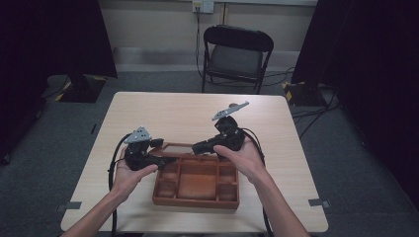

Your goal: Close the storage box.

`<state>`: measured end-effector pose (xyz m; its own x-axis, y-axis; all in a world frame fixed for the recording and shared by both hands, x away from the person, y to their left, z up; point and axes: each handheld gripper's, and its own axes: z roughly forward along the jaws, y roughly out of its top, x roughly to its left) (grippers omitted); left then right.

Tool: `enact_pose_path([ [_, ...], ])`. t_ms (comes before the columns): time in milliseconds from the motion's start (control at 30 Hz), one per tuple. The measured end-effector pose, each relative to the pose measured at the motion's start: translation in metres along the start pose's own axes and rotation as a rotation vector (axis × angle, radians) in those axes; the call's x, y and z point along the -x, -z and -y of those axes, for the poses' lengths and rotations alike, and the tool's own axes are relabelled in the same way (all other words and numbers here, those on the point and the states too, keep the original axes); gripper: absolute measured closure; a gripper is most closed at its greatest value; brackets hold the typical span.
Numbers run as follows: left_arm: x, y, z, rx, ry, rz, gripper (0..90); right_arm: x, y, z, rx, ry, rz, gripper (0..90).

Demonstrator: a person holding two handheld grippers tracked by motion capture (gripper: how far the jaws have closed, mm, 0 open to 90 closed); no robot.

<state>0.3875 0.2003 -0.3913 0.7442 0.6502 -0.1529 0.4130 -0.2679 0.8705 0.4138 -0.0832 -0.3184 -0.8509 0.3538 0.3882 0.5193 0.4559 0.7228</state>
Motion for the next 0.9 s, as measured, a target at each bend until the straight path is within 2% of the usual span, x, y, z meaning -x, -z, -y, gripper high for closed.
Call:
enact_pose_path([
  [167, 0.0, 0.0, 0.0, -0.003, -0.006, -0.006, 15.9, 0.001, 0.0, 0.0, -0.004, -0.006, -0.006, 81.8],
  [367, 0.0, 0.003, 0.004, -0.004, -0.037, -0.004, 16.4, -0.002, -0.002, 0.0, -0.019, 0.008, -0.001, 82.0],
  [533, -0.002, 0.007, 0.006, 0.006, -0.022, -0.003, 16.9, -0.002, -0.002, 0.001, -0.023, 0.006, -0.005, 82.1],
  [567, -0.004, 0.009, 0.005, 0.002, -0.003, -0.001, 16.7, -0.001, -0.001, 0.001, -0.021, 0.005, -0.008, 82.0],
  [800, -0.01, 0.014, 0.01, -0.011, -0.006, -0.017, 16.8, 0.0, -0.001, 0.001, -0.03, 0.01, -0.016, 82.1],
  [900, -0.01, 0.023, 0.014, -0.013, -0.008, -0.028, 17.3, -0.001, -0.002, 0.002, -0.041, 0.016, -0.02, 82.2],
])
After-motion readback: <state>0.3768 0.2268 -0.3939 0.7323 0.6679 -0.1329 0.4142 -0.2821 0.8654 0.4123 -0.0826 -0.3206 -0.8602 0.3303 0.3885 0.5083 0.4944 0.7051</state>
